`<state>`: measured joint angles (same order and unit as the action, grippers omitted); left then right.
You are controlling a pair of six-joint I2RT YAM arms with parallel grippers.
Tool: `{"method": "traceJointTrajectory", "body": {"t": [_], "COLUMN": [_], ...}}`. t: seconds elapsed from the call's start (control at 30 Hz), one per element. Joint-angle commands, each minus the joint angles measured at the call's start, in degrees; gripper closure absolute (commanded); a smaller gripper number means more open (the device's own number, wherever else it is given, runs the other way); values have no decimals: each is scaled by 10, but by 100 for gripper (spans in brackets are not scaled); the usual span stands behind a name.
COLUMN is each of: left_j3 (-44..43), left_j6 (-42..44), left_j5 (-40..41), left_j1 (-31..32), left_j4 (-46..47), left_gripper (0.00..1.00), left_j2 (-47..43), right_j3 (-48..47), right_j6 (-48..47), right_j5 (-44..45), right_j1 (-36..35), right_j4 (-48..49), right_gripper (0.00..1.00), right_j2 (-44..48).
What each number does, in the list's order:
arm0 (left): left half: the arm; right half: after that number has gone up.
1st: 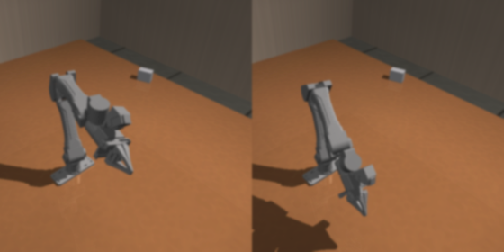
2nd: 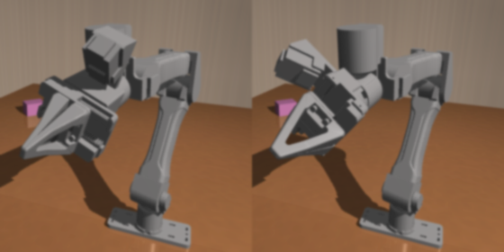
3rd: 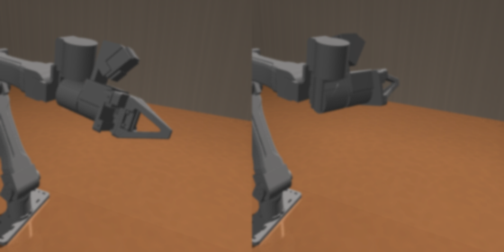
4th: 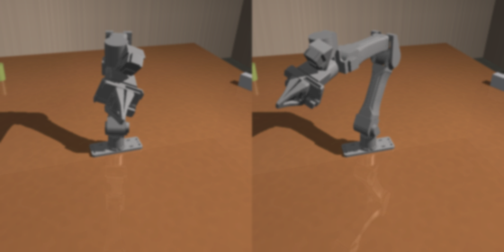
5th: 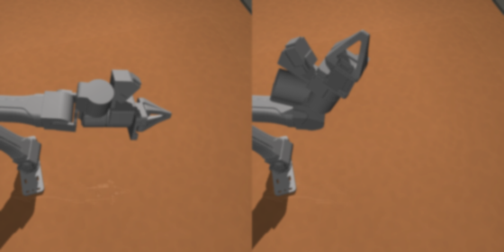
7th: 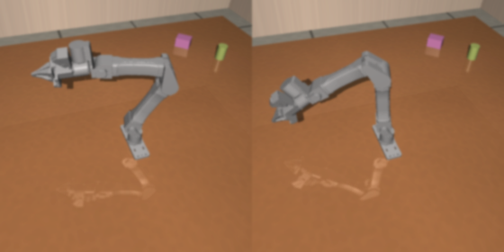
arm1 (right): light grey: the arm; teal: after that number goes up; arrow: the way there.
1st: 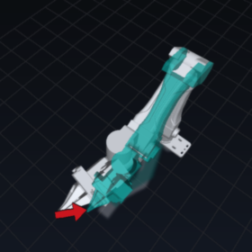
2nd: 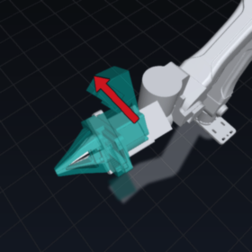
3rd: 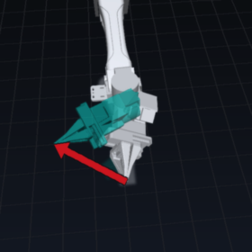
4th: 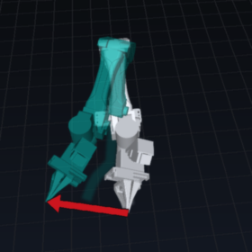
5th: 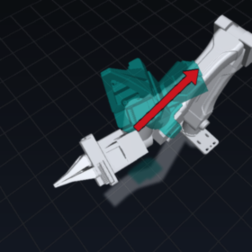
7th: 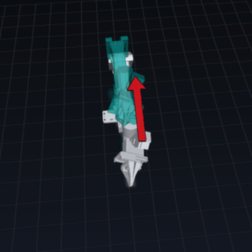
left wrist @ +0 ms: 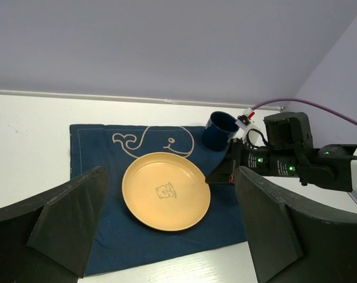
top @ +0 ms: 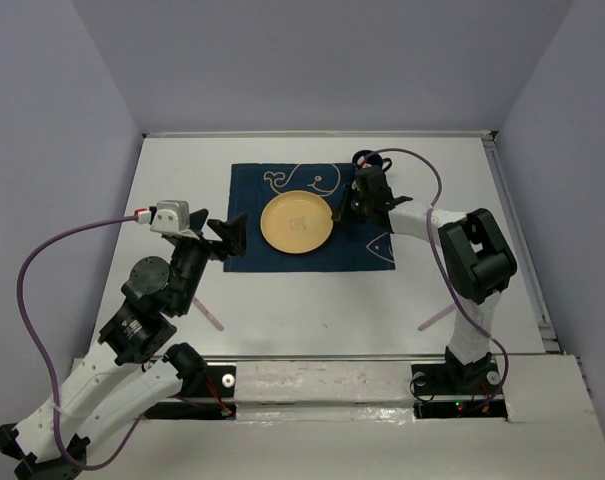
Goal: Set the dinner table for one person
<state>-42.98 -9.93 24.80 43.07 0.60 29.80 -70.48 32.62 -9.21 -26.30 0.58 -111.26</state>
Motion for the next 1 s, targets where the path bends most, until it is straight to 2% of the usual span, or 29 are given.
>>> {"method": "traceJointTrajectory", "body": {"t": [0.0,0.03,0.17,0.27,0.43,0.53,0.57,0.6,0.73,0.8,0.9,0.97], "left_j3": [5,5,5,5,5,5,3,3,-20,-31,-39,-35], "left_j6": [1,1,0,-1,-2,-2,-2,-2,4,13,47,61], "left_j5": [-7,-7,-8,-9,-2,28,38,51,124,155,246,263], "left_j1": [-6,-7,-8,-9,-9,-9,-9,-9,-9,-9,-9,-9], "left_j4": [28,28,28,28,27,24,24,24,20,17,28,48], "left_gripper": [1,1,1,1,1,1,1,1,1,1,1,1], "left_j2": [5,6,6,8,12,7,4,3,3,6,1,-10], "right_j3": [3,5,12,22,37,32,28,23,-36,-63,-91,-116], "right_j6": [-12,-12,-13,-21,-53,-89,-96,-105,-148,-153,-185,-207], "right_j5": [20,20,10,13,-8,-12,-19,-19,-39,-55,-57,-49], "right_j1": [-5,-5,-5,-5,-16,-58,-95,-96,-220,-254,-319,-363], "right_j4": [10,10,10,10,15,18,23,23,49,55,90,92], "right_gripper": [94,84,60,53,52,53,53,53,53,53,51,50], "right_j2": [34,34,35,60,127,143,141,137,76,43,-13,-38]}}
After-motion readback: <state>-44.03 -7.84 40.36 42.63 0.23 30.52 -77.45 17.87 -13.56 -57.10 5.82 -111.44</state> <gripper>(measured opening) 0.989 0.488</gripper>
